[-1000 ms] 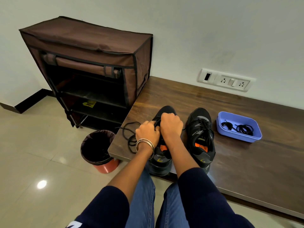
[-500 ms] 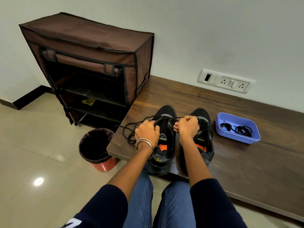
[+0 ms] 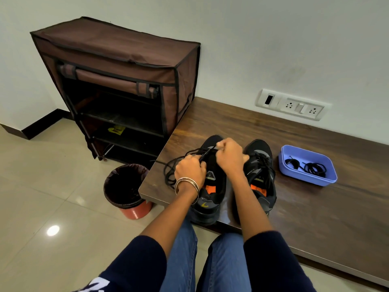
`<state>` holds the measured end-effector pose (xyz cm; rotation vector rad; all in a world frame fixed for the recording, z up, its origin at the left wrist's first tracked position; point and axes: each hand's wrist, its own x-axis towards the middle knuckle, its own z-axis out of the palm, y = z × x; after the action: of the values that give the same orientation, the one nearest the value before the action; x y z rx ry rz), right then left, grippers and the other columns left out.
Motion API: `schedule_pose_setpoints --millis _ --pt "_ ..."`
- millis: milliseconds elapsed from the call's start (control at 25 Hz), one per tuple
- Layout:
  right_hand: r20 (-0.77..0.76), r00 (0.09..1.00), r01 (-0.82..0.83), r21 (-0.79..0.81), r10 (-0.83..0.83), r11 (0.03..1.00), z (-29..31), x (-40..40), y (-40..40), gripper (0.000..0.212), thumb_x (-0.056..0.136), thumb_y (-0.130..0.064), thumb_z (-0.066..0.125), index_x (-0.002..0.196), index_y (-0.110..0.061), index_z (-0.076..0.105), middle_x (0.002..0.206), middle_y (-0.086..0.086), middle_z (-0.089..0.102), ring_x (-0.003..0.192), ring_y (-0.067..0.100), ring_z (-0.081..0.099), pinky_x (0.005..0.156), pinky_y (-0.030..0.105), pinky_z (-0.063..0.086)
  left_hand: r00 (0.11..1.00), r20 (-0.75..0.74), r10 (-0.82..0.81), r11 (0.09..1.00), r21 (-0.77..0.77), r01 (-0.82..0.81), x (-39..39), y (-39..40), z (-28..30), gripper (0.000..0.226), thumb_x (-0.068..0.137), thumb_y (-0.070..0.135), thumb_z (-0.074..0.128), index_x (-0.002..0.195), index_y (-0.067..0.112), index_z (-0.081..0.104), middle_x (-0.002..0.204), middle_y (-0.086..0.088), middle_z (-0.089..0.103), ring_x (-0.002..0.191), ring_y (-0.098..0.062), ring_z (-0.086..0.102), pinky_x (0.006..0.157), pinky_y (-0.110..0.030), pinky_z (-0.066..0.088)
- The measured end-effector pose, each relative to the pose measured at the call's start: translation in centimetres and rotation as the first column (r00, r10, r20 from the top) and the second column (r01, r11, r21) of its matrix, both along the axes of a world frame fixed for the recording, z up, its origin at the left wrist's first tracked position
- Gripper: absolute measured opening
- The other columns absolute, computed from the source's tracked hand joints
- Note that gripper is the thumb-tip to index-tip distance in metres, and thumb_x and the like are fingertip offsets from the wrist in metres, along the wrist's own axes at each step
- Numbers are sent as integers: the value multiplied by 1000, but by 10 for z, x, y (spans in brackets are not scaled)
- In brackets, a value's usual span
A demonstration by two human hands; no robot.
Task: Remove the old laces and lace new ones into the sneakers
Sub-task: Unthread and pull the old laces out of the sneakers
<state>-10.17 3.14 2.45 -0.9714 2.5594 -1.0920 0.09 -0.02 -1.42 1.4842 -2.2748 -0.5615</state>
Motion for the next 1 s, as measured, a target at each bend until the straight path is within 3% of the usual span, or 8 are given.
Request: schedule_pose_setpoints --millis 80,160,240,320,520,680,800,1000 --pt "413 897 329 -379 -161 865 2 -4 6 15 97 -13 44 86 -22 50 103 7 61 98 26 59 90 48 47 1000 -6 -11 1000 11 11 -1 0 -1 30 94 32 47 114 22 66 109 -6 64 100 -30 61 79 -39 49" --pt "370 887 432 -451 -277 781 8 0 8 11 95 -8 43 91 -16 50 106 12 55 92 28 54 83 44 45 1000 -14 -16 1000 23 16 -1 1 0 30 94 32 47 116 21 65 111 -6 63 101 -30 61 80 -39 49" --pt "-46 926 348 -283 -375 894 13 7 7 26 87 -3 53 111 -12 51 120 12 49 107 28 46 89 43 38 1000 -24 -7 999 33 8 0 2 0 30 94 31 48 117 21 65 112 -6 63 102 -30 61 80 -39 49" --pt "-413 900 143 -13 -136 990 12 11 2 43 82 -7 61 123 -15 51 128 9 47 121 29 39 98 48 32 1000 -17 -14 1000 20 15 0 1 0 30 95 32 49 117 21 64 113 -5 62 103 -28 60 79 -38 49" --pt "-459 822 -61 517 337 854 -5 15 -10 12 86 -10 57 83 -21 60 91 0 62 112 26 49 104 58 24 1000 -7 -21 1000 14 21 1 1 -2 30 95 32 49 119 22 63 113 -5 62 102 -29 60 79 -39 49" --pt "-92 995 -42 -151 28 988 6 1 4 23 84 -4 54 77 -24 63 77 -10 61 84 11 52 85 38 38 1000 -23 -7 1000 18 7 -2 -1 -3 32 95 31 47 120 21 63 114 -6 61 103 -29 59 80 -38 49" --pt "230 973 114 -581 28 806 24 -7 17 15 92 -5 51 87 -15 61 80 -3 59 73 11 51 71 31 44 1000 -13 -8 1000 27 8 -2 0 -4 32 94 31 47 119 20 64 112 -7 60 102 -29 59 78 -39 49" --pt "-275 947 193 72 -166 979 23 -3 9 44 86 -11 62 128 -17 51 136 10 43 128 31 32 101 51 28 1000 -16 -12 999 32 13 -2 1 -3 32 95 32 47 120 21 62 111 -6 59 103 -27 57 77 -38 48"
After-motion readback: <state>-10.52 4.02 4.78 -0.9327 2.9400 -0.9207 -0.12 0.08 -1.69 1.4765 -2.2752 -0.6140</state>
